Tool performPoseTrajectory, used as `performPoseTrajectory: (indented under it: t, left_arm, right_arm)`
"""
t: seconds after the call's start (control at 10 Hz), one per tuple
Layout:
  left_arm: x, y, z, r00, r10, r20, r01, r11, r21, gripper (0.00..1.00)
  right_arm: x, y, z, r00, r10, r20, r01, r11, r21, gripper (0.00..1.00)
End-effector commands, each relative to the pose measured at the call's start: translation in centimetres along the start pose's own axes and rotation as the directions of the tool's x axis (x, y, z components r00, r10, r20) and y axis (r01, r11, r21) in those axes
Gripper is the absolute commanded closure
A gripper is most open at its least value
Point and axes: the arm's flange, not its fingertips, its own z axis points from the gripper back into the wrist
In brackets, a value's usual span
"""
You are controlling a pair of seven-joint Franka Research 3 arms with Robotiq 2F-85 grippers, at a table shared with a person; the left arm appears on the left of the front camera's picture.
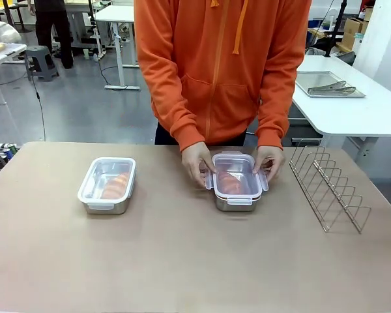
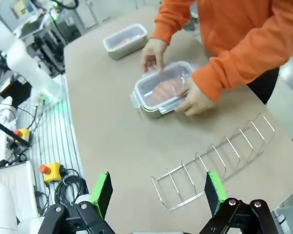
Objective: Place the bread in airtight containers.
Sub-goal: Release when the human grabs the Airtight Container lid.
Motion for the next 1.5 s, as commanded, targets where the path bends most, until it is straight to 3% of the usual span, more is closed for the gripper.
performPoseTrajectory:
  t: [0.0, 0.1, 0.2, 1.4]
  left_arm:
    - [0.4, -0.2, -0.1, 1.000, 0.012, -0.014, -0.012, 1.000, 0.003, 0.00]
    - [0.4, -0.2, -0.1, 1.000, 0.012, -0.014, -0.012, 1.000, 0.003, 0.00]
    - [0.4, -0.2, -0.1, 1.000, 0.012, -0.014, -0.012, 1.000, 0.003, 0.00]
    - [0.4, -0.2, -0.1, 1.000, 0.012, -0.014, -0.012, 1.000, 0.003, 0.00]
  right_arm:
    - [1.0, 1.6, -0.7, 1.000, 0.022, -0.012, -0.023, 0.998, -0.058, 0.00]
    - [1.4, 1.6, -0.5, 0.999, 0.042, 0.002, -0.042, 0.990, -0.132, 0.00]
    - [0.2, 0.5, 0.2, 1.000, 0.007, -0.005, -0.007, 1.000, -0.018, 0.00]
    - [0.2, 0.5, 0.2, 1.000, 0.007, -0.005, -0.007, 1.000, -0.018, 0.00]
